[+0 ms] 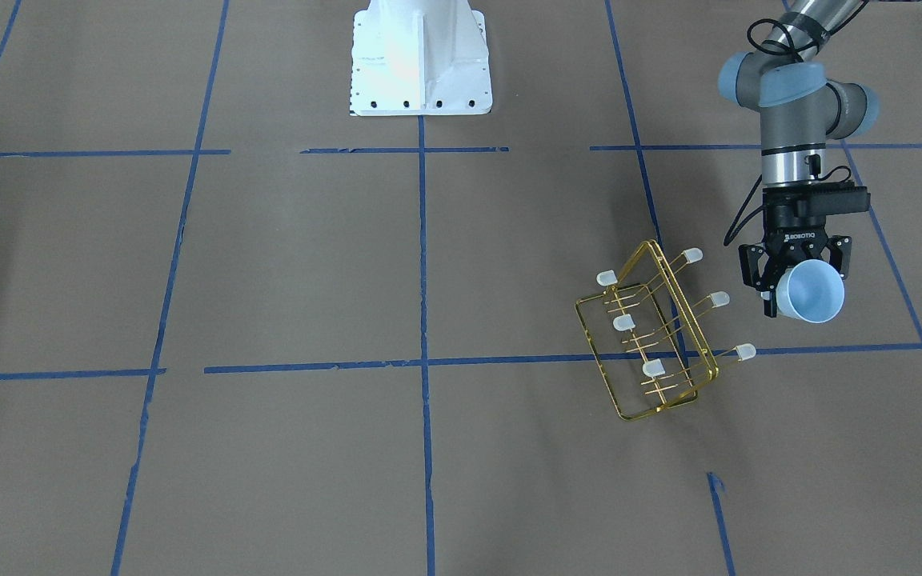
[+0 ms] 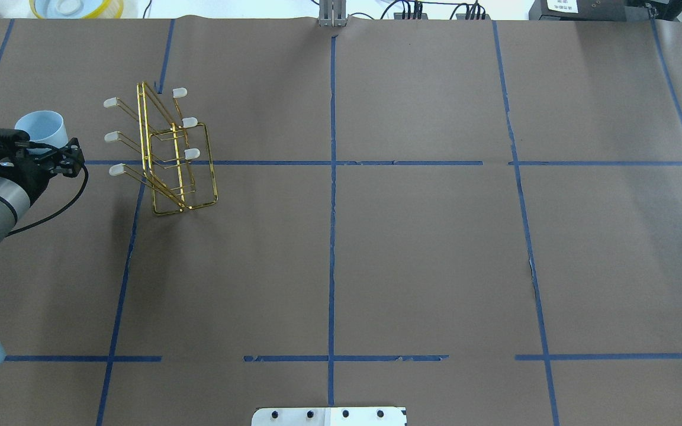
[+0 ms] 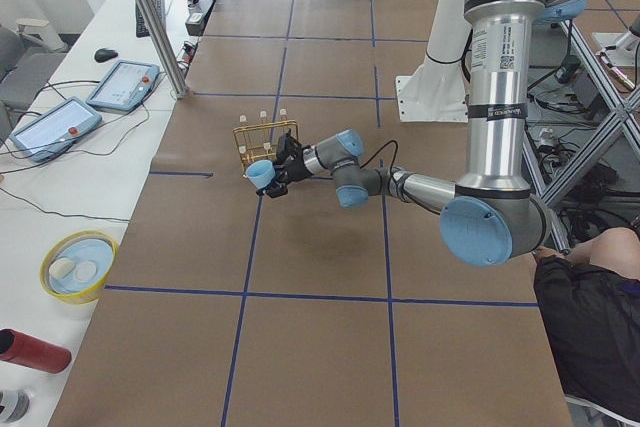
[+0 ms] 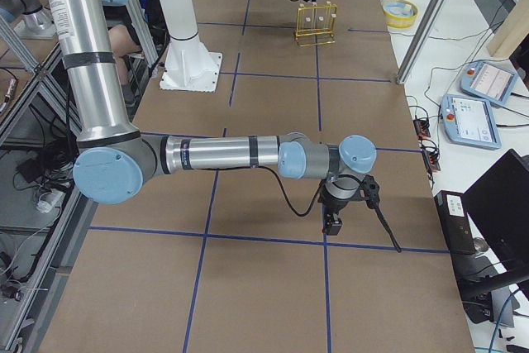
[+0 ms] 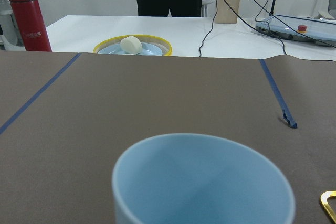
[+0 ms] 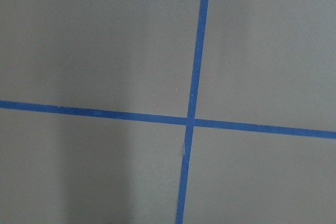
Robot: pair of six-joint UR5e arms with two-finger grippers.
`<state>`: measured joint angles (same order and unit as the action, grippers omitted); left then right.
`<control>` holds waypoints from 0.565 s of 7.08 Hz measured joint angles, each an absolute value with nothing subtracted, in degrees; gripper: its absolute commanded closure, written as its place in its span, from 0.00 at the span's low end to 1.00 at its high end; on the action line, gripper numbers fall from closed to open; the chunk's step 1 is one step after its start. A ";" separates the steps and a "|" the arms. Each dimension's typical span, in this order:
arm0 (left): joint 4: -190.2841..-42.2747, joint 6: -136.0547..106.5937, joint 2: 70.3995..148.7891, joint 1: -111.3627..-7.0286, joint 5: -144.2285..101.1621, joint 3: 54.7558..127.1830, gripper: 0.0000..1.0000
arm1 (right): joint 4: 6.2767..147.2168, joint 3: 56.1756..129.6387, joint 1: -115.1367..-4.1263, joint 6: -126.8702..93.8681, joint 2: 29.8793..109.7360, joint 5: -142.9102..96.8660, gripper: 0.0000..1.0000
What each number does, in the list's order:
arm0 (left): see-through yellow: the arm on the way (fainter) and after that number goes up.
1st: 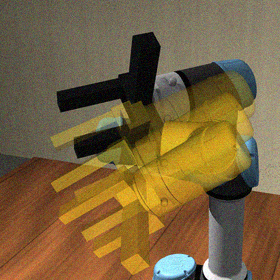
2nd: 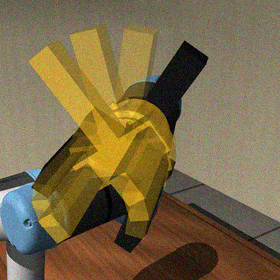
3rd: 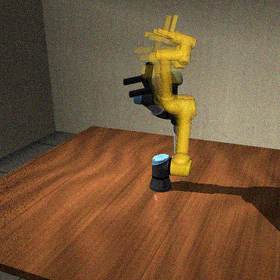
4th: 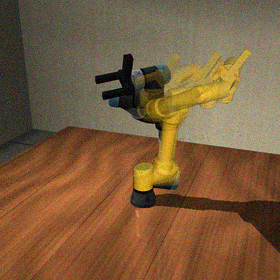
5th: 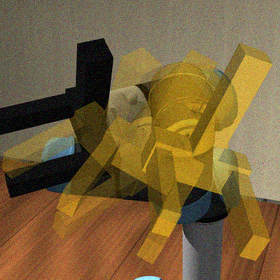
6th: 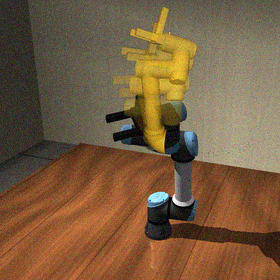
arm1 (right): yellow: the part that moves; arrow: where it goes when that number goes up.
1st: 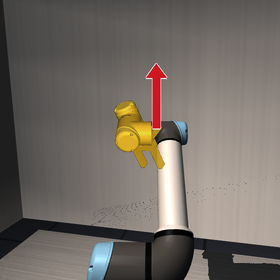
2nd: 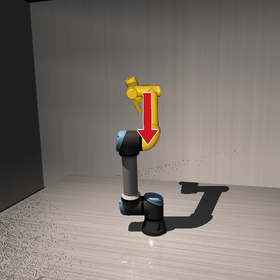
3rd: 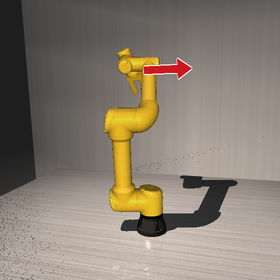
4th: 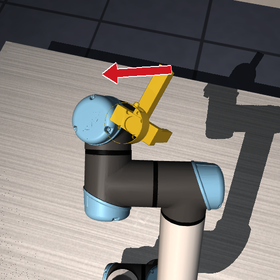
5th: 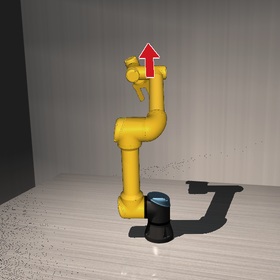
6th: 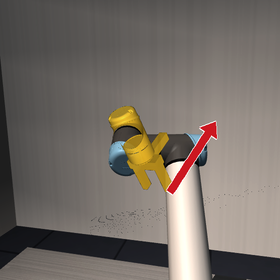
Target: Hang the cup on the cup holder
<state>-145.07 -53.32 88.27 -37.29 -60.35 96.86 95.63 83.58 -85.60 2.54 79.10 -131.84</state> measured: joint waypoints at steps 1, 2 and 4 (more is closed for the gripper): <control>-142.04 -45.13 87.56 -38.04 -60.21 99.99 0.00 | 95.62 83.58 -85.60 2.55 79.10 -131.84 0.00; -140.67 -35.12 86.75 -38.70 -60.37 102.79 0.00 | 95.63 83.58 -85.60 2.53 79.10 -131.84 0.00; -140.37 -29.19 85.49 -40.08 -63.49 106.12 0.00 | 95.63 83.58 -85.61 2.53 79.10 -131.84 0.00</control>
